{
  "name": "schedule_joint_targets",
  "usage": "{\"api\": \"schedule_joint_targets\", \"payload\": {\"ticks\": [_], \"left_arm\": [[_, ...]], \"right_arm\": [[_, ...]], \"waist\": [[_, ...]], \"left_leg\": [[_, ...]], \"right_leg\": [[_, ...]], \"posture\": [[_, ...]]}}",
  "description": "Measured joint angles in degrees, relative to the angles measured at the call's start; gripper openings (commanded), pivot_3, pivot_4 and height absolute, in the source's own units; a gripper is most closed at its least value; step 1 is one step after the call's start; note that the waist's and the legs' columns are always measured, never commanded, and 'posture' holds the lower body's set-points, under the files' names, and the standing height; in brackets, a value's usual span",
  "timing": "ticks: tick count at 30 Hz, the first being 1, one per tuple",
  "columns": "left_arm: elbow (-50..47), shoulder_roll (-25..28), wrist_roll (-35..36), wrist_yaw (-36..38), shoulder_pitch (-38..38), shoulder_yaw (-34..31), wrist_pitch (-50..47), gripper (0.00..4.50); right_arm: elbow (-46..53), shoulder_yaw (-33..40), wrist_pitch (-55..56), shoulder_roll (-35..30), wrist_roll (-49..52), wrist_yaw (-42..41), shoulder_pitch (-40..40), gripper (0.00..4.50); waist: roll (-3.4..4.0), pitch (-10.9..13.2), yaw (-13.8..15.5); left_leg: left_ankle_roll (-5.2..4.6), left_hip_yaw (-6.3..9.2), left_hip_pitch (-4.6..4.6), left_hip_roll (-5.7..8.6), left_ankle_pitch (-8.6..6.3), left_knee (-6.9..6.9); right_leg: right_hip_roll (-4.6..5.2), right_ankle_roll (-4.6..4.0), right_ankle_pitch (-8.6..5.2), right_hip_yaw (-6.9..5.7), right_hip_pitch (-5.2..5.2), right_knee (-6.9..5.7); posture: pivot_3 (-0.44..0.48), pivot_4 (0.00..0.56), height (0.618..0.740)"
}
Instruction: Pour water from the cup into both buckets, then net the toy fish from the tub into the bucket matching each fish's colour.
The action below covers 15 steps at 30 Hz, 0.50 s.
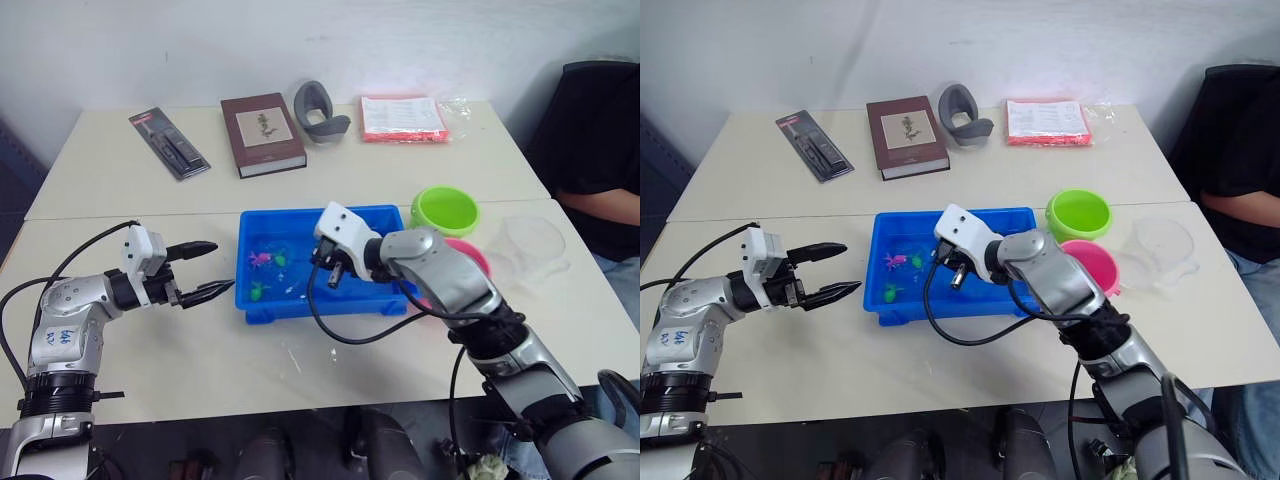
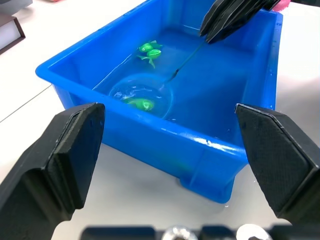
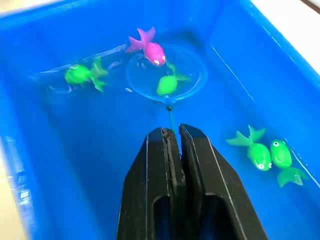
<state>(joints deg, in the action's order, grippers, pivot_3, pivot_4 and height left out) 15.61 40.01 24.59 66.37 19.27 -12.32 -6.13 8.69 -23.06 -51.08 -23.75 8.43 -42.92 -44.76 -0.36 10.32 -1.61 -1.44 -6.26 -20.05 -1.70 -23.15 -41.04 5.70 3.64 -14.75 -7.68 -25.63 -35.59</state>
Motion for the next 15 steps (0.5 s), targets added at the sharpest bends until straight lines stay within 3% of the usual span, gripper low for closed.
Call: {"api": "schedule_joint_targets", "payload": {"ticks": [7,15], "left_arm": [[0.8,-0.1,0.1,1.7,0.3,0.0,0.7,4.46],[-1.9,-0.9,1.8,6.1,0.4,1.7,-0.6,4.46]], "right_arm": [[8.4,7.8,0.8,-4.8,3.6,-1.0,7.2,0.0],[23.8,20.6,0.7,-7.9,11.6,-1.0,21.6,0.0]], "waist": [[0.0,0.0,0.0],[0.0,0.0,0.2]], "left_leg": [[0.01,0.08,-0.06,-0.01,0.01,-0.02],[0.01,0.11,-0.08,0.03,0.01,-0.03]], "right_leg": [[-0.03,0.01,0.0,-0.08,-0.03,0.01],[-0.03,0.02,0.01,-0.07,-0.02,0.03]], "posture": [[0.0,0.15,0.74],[0.0,0.15,0.74]]}}
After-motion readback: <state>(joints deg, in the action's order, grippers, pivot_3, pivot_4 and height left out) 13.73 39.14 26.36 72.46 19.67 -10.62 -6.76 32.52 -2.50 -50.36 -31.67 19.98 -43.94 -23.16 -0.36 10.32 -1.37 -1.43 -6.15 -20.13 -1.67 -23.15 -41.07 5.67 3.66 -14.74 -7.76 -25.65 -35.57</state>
